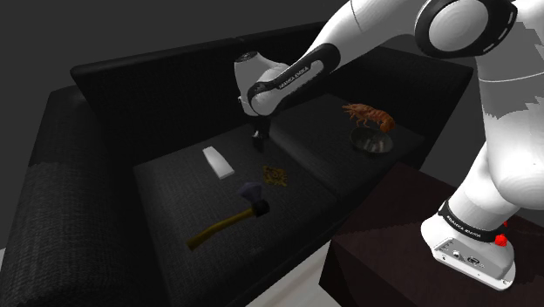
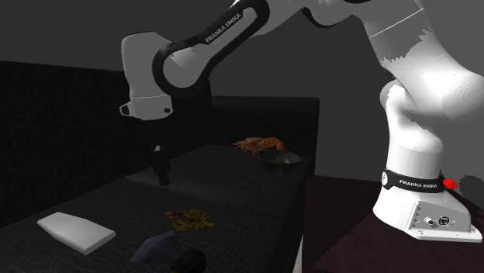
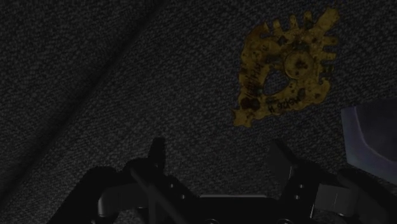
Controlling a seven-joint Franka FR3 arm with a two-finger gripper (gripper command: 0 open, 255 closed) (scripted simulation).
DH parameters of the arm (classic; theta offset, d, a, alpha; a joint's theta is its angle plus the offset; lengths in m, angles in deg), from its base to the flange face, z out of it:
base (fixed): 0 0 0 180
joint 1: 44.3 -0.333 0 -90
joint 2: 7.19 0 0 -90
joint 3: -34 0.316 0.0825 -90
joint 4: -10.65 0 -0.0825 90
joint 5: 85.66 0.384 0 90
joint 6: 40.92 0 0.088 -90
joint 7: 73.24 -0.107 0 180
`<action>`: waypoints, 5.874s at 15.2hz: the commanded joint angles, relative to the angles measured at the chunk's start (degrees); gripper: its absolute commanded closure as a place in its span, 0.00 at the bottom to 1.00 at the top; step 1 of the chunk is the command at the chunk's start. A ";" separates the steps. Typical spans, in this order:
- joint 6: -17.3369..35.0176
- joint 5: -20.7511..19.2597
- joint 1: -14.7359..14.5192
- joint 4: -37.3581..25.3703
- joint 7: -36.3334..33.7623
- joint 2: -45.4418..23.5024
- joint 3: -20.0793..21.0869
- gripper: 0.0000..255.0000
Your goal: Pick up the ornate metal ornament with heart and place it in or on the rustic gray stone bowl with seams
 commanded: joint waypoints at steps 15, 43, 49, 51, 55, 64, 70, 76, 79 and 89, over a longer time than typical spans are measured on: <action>24.49 3.21 1.32 24.99 2.76 5.62 3.66 0.00; 18.29 5.44 2.30 24.95 4.33 11.88 5.01 1.00; 14.35 6.70 2.70 24.32 5.21 15.27 5.57 1.00; 13.00 7.09 2.81 24.01 5.48 16.33 5.72 1.00; 10.27 7.82 2.98 23.23 5.98 18.34 5.95 1.00; 7.41 10.31 5.22 27.48 10.57 25.70 5.13 1.00; 8.89 12.64 8.71 37.36 18.92 34.23 1.79 1.00; 9.13 13.18 12.08 45.05 27.41 41.61 -2.91 1.00; 8.90 12.70 13.96 48.05 31.64 44.79 -5.63 1.00; 7.21 8.42 21.49 53.58 45.95 51.98 -15.90 1.00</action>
